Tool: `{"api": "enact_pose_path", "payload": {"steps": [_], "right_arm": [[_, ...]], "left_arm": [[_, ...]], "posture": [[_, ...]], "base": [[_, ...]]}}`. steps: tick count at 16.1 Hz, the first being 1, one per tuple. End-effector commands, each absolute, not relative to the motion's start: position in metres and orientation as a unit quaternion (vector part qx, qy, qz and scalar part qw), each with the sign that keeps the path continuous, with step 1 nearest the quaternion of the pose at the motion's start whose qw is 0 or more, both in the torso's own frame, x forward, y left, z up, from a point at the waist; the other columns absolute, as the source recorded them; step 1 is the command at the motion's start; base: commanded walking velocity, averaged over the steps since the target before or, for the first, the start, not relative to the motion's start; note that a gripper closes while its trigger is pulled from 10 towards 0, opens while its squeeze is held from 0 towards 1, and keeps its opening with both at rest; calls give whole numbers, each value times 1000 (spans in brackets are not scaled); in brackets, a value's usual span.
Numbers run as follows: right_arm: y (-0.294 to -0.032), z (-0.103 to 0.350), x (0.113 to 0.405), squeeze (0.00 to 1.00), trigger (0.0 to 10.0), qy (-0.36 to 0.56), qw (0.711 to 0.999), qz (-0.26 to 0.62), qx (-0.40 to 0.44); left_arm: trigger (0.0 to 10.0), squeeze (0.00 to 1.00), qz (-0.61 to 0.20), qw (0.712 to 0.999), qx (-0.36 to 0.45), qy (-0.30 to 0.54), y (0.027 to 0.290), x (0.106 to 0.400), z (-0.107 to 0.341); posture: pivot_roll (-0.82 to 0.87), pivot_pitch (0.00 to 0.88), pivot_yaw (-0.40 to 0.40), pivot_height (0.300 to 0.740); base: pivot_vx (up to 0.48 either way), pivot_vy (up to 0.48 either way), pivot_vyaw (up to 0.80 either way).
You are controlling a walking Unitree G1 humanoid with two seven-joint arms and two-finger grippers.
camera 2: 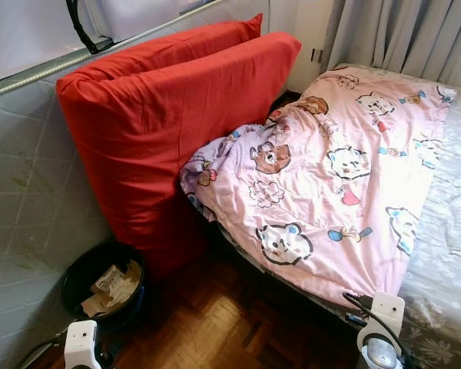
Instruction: Clean up the room
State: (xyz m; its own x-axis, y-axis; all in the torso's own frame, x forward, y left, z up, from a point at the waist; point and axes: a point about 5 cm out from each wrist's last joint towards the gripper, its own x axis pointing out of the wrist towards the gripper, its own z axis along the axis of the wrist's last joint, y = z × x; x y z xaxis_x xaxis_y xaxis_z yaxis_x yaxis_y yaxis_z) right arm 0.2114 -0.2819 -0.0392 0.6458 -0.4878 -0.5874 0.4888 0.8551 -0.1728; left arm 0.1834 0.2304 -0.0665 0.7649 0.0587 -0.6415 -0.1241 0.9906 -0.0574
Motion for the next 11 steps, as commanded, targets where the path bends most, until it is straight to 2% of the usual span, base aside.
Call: {"api": "enact_pose_path", "payload": {"steps": [1, 3, 6, 11], "right_arm": [[-280, -44, 206, 94, 10000, 336, 901, -273, 9], [-286, -41, 208, 941, 10000, 332, 899, -285, 3], [-295, -35, 209, 925, 10000, 323, 895, -306, -2], [-294, -39, 203, 922, 10000, 334, 891, -307, -3]], "left_arm": [[10000, 0, 56, 939, -45, 338, 233, 180, -67], [10000, 0, 55, 939, -45, 338, 233, 180, -67], [10000, 0, 51, 939, -46, 338, 231, 180, -67], [10000, 0, 50, 938, -45, 340, 231, 179, -68]], "posture": [[81, 91, 33, 740], [81, 94, 34, 740], [77, 96, 36, 740], [76, 95, 36, 740]], "base": [[0, 0, 0], [0, 0, 0], [0, 0, 0], [0, 0, 0]]}}
